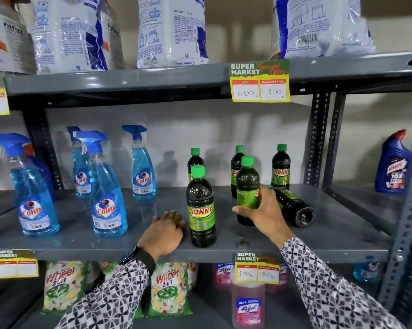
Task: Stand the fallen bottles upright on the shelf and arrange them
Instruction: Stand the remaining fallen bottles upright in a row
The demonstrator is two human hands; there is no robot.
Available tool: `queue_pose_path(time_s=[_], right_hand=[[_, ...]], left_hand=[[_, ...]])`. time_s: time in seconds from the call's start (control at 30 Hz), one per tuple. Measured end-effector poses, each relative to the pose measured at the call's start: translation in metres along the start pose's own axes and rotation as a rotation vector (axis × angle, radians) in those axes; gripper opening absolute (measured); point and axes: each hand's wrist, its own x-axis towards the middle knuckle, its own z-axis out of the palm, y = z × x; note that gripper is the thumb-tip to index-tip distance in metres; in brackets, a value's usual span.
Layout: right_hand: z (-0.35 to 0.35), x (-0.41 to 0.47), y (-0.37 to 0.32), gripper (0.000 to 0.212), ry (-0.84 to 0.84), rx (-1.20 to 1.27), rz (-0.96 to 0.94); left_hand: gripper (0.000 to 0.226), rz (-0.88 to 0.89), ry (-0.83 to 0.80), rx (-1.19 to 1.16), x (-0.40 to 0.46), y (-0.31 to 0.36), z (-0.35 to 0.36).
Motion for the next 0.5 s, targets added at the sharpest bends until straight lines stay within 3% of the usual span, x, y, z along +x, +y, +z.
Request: queue_pose_path(time_s=[0.1,0.37,0.5], right_hand=[[-0.008,-0.016,-0.020,0.076,-0.042,0.073,0.010],[0.001,-0.001,-0.003,0.098,0.033,0.006,-0.024],[-0.002,-0.010,-0.014,0.082,0.008,0.013,-0.053]], left_hand=[[0.054,0.001,0.002,0.001,0.001,-0.001,0.001],[0.055,0.006,0.002,0.016,0.006,-0.005,0.005],[0.055,0.012,-0.004,0.041,0.009,-0.009,0.009]])
